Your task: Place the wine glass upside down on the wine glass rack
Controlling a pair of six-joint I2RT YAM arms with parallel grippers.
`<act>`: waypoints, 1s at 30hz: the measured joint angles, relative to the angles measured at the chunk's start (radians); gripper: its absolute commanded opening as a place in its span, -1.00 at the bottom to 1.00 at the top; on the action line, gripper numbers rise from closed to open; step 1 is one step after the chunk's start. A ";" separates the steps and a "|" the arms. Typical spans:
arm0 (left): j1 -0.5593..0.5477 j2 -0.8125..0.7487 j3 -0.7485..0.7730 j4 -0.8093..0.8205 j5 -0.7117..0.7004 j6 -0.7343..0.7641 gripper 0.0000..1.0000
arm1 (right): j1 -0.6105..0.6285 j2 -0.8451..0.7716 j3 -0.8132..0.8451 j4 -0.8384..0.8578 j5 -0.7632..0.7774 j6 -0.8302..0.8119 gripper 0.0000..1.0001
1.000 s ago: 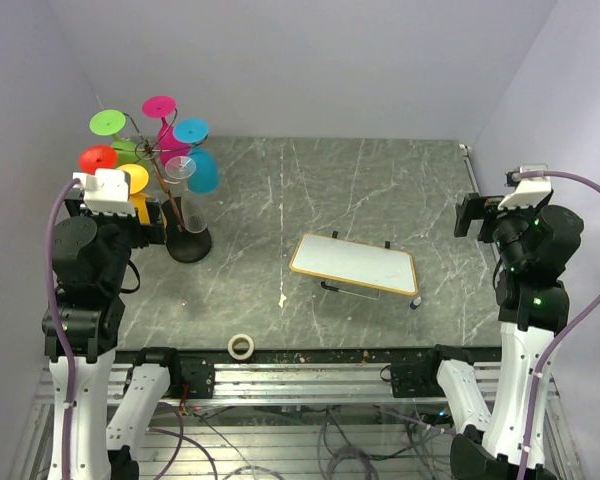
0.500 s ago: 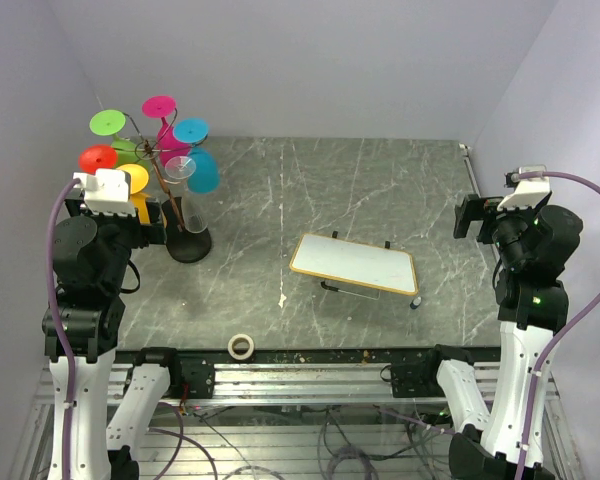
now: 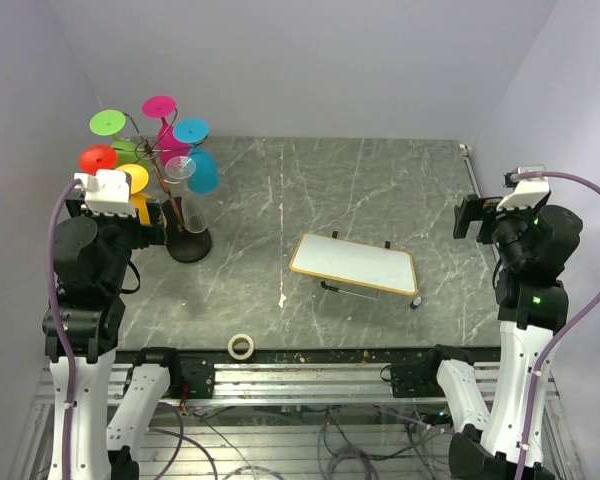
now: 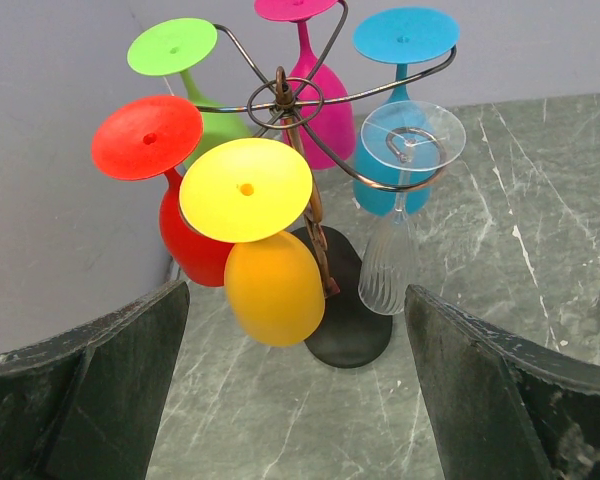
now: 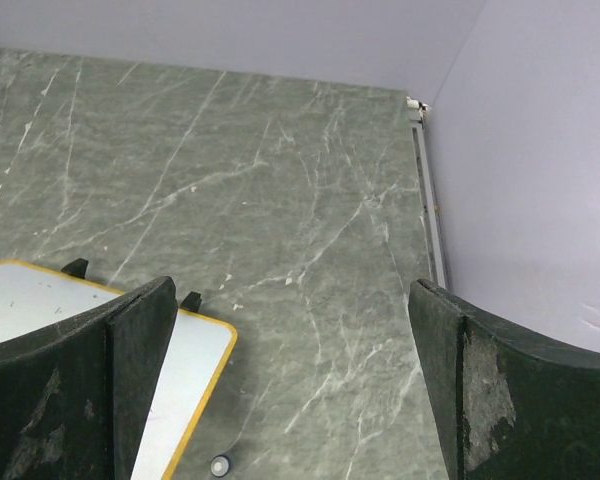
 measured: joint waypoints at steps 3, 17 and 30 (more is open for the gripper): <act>0.000 -0.001 -0.001 0.000 0.000 0.000 0.99 | 0.000 0.000 0.000 0.000 -0.002 -0.003 1.00; 0.000 -0.007 -0.002 0.000 0.000 0.000 0.99 | 0.000 0.000 0.000 -0.007 -0.008 -0.005 1.00; 0.000 -0.011 -0.005 0.000 0.000 0.001 0.98 | -0.001 0.000 0.000 -0.008 -0.019 -0.014 1.00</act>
